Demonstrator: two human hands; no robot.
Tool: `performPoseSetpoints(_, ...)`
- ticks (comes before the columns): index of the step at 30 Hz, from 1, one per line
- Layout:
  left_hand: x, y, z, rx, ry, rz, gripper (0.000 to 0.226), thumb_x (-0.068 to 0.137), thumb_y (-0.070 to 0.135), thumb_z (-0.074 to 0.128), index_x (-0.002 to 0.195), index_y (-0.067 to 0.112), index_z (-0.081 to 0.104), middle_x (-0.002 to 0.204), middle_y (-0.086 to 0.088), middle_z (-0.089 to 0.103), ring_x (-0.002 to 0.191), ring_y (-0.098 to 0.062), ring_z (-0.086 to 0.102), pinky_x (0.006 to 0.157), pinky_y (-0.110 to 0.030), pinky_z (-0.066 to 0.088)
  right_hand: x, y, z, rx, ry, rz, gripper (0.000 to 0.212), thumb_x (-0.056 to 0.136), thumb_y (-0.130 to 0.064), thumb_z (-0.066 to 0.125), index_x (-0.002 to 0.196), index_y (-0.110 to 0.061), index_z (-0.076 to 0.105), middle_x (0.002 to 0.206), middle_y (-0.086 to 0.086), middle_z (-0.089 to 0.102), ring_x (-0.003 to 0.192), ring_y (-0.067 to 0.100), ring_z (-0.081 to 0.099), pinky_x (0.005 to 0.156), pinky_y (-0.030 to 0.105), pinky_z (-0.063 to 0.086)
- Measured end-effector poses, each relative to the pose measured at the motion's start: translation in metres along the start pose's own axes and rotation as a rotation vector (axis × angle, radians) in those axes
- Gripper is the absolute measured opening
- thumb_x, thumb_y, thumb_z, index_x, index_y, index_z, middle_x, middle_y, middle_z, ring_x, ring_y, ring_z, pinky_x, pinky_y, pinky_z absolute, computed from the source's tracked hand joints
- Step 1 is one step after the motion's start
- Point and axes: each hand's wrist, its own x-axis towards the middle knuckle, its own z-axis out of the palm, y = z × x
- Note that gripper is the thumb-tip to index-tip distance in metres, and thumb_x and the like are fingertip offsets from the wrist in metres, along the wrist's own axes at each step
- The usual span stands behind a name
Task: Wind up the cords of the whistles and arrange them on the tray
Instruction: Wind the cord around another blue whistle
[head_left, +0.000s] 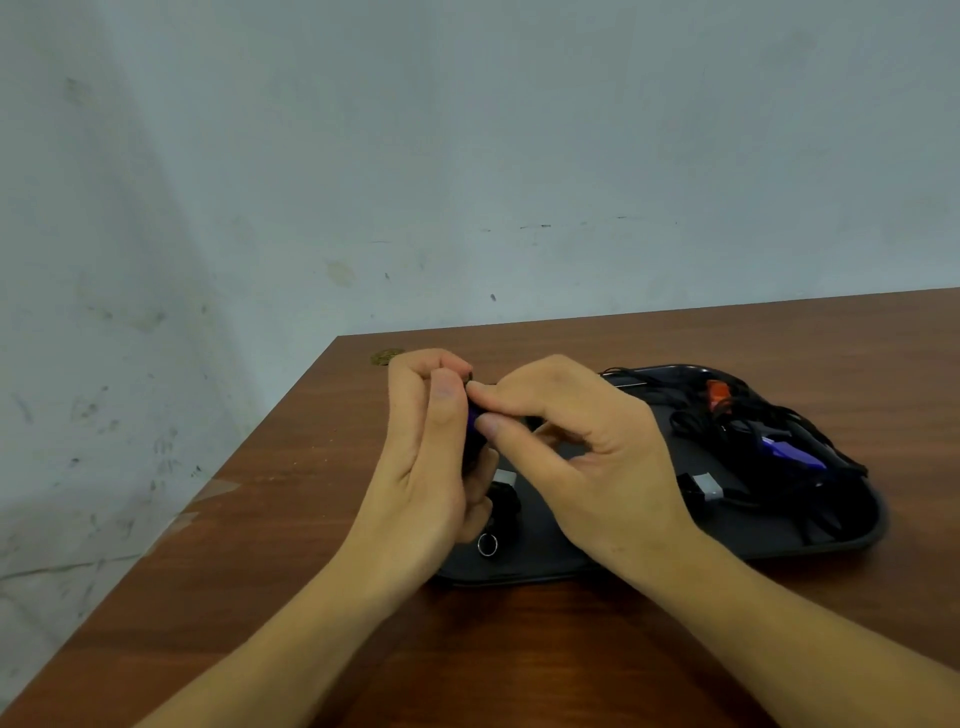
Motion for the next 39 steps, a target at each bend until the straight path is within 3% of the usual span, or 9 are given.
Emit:
performPoseSetpoints(2,0.0,0.001,0.0,0.004,-0.001,-0.033,0.041,0.093,0.059,0.025,0.109,0.026,0.043,0.062,-0.002,0.041,0.047,-0.012,0.036,0.039,-0.022,0.027,-0.001,-0.002,0.001,0.027,0.004,0.012,0.019,0.091,-0.015,0.067,0.108,-0.014,0.077,0.1,-0.005,0.071,0.096,0.011,0.068,0.073,0.016,0.051)
performPoseSetpoints(6,0.002,-0.001,-0.002,0.019,0.025,-0.094,0.05,0.088,0.066,0.022,0.106,0.026,0.045,0.057,-0.003,0.041,0.044,-0.013,0.032,0.038,-0.023,0.025,0.0,-0.004,0.004,0.386,-0.016,0.32,0.02,0.093,-0.006,0.067,0.099,-0.021,0.078,0.09,-0.005,0.073,0.078,0.008,0.067,0.059,0.022,0.054)
performPoseSetpoints(9,0.003,-0.002,-0.003,0.037,0.021,-0.129,0.059,0.079,0.074,0.022,0.105,0.026,0.046,0.05,0.003,0.041,0.039,-0.01,0.03,0.038,-0.024,0.024,0.001,0.001,0.005,0.463,-0.071,0.421,0.022,0.089,-0.005,0.071,0.093,-0.025,0.077,0.082,-0.005,0.071,0.075,0.009,0.063,0.056,0.022,0.053)
performPoseSetpoints(17,0.001,0.0,-0.003,-0.001,0.017,-0.147,0.055,0.081,0.072,0.024,0.103,0.027,0.049,0.05,0.001,0.048,0.036,-0.011,0.031,0.04,-0.024,0.022,-0.001,0.002,0.006,0.473,-0.151,0.435,0.015,0.085,-0.016,0.074,0.091,-0.03,0.073,0.08,-0.004,0.066,0.072,0.01,0.06,0.06,0.024,0.053)
performPoseSetpoints(23,0.003,0.003,-0.003,-0.142,-0.01,-0.148,0.029,0.085,0.042,0.054,0.107,0.023,0.049,0.067,-0.005,0.055,0.039,-0.015,0.031,0.039,-0.018,0.021,-0.004,0.001,0.008,0.421,-0.185,0.437,0.019,0.082,-0.034,0.073,0.098,-0.024,0.073,0.083,0.001,0.067,0.075,0.011,0.059,0.063,0.031,0.053)
performPoseSetpoints(28,0.002,0.006,0.0,-0.231,0.078,-0.167,0.017,0.099,0.022,0.05,0.115,0.027,0.05,0.081,-0.014,0.058,0.044,-0.018,0.041,0.038,-0.018,0.027,-0.008,0.001,0.015,0.429,-0.164,0.466,0.034,0.078,-0.047,0.068,0.105,-0.026,0.075,0.083,0.0,0.067,0.075,0.012,0.06,0.071,0.036,0.055)
performPoseSetpoints(32,-0.001,0.009,0.0,-0.267,0.129,-0.125,0.026,0.093,0.035,0.048,0.114,0.021,0.054,0.088,-0.004,0.062,0.067,-0.025,0.056,0.045,-0.025,0.036,-0.009,-0.005,0.018,0.445,-0.178,0.445,0.033,0.083,-0.044,0.067,0.111,-0.027,0.072,0.088,0.006,0.07,0.074,0.03,0.071,0.078,0.063,0.054)
performPoseSetpoints(35,0.0,0.009,-0.003,-0.308,0.142,-0.147,0.021,0.101,0.03,0.044,0.113,0.019,0.056,0.088,-0.003,0.064,0.067,-0.016,0.063,0.045,-0.022,0.046,-0.009,-0.006,0.018,0.413,-0.176,0.432,0.029,0.082,-0.045,0.068,0.109,-0.035,0.071,0.091,0.0,0.065,0.08,0.029,0.071,0.081,0.058,0.056)
performPoseSetpoints(39,0.001,0.007,-0.005,-0.262,0.131,-0.162,0.025,0.097,0.041,0.043,0.107,0.027,0.061,0.093,0.0,0.066,0.074,-0.015,0.063,0.064,-0.031,0.056,-0.013,-0.009,0.022,0.331,-0.242,0.373,0.033,0.084,-0.039,0.07,0.116,-0.039,0.061,0.116,-0.011,0.06,0.106,0.02,0.062,0.088,0.047,0.057)
